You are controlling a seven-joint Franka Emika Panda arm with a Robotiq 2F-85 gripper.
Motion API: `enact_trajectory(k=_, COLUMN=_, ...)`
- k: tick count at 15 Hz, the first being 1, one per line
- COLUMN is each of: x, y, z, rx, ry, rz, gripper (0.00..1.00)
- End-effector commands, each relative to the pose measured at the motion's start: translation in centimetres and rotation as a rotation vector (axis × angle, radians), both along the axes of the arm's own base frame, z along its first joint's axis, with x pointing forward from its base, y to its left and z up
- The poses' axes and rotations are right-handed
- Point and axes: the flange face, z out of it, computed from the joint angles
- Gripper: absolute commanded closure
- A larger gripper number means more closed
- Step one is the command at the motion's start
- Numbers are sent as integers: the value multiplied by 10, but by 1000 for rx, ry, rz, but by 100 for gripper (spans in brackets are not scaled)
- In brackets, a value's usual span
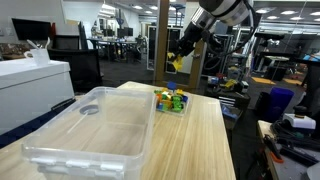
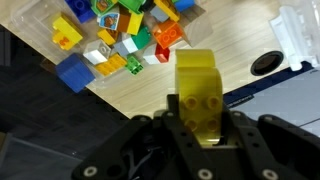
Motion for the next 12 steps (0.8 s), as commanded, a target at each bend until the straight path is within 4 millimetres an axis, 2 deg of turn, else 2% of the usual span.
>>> enact_trajectory(k=1, x=12, y=-24, z=-16, rx=60, ry=46, rz=-127, gripper=88)
enact_trajectory(k=6, x=30, y=-59, z=-34, rx=127, ry=110, rz=-306, gripper=88)
enact_trajectory(k=8, x=37, y=-66, z=-42, rx=142, ry=143, rz=-346, gripper=88)
enact_trajectory(k=12, x=49, y=-72, z=-70, rx=179, ry=259, rz=-402, gripper=88)
